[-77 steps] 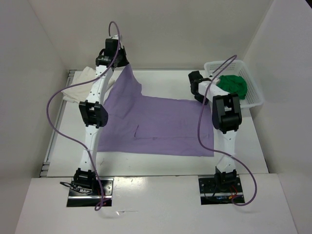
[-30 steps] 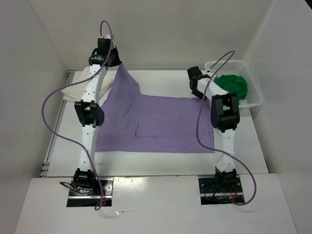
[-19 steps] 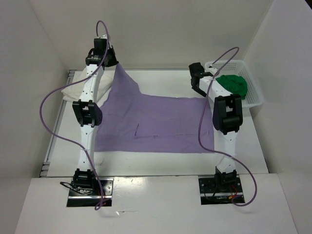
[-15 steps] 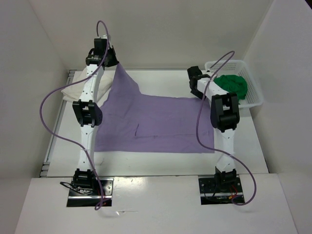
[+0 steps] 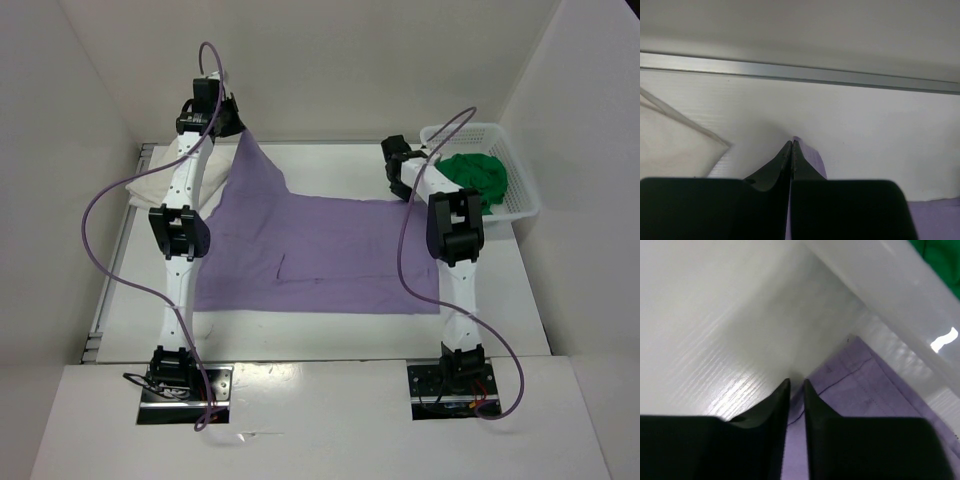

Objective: Fold and stack the t-shirts
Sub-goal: Grap the side of the flattened tshirt furthest away from the robot with both arms

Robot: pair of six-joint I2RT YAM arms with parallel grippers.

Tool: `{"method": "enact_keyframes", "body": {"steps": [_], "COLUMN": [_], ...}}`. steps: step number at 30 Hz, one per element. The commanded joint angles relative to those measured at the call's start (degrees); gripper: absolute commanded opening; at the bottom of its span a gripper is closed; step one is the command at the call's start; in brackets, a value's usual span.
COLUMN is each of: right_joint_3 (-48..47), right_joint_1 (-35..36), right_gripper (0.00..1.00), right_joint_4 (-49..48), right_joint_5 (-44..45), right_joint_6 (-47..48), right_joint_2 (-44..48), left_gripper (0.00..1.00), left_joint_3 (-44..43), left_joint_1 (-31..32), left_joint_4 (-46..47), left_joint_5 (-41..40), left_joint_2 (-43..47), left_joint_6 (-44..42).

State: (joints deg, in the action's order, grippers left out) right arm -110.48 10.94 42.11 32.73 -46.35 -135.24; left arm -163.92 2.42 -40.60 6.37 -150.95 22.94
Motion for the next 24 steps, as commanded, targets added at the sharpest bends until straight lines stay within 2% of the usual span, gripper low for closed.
{"method": "enact_keyframes", "body": {"steps": [1,5,11,15,24], "right_joint_3": [0.3,6.4,10.9,11.4,17.8], "right_joint_1": [-0.4,-0.4,-0.9,-0.9,-0.9], "right_gripper": [0.18,0.03,0.0,0.0,0.0], "right_joint_4": [3.2,0.2,-2.9,-3.4,-6.1], "right_joint_5": [-1.4,-2.1,-4.3,-4.3,-2.3], "right_joint_6": [-0.2,-0.2,0.4,0.4,2.1], "right_joint_2": [-1.2,2.7,7.6,9.0,19.6], "left_gripper": [0.0,0.0,0.0,0.0,0.0], "left_joint_3": [0.0,1.1,5.6,5.6,8.3], "left_joint_1": [0.1,0.1,0.1,0.1,0.1], "left_joint_4": [2.6,2.6,2.6,2.6,3.2], "left_joint_5": [0.9,0.9,-0.2,-0.7,-0.7], "left_joint_2": [3.2,3.7,7.4,8.8,13.0], "left_joint_6": [1.1,1.1,0.4,0.4,0.4]}}
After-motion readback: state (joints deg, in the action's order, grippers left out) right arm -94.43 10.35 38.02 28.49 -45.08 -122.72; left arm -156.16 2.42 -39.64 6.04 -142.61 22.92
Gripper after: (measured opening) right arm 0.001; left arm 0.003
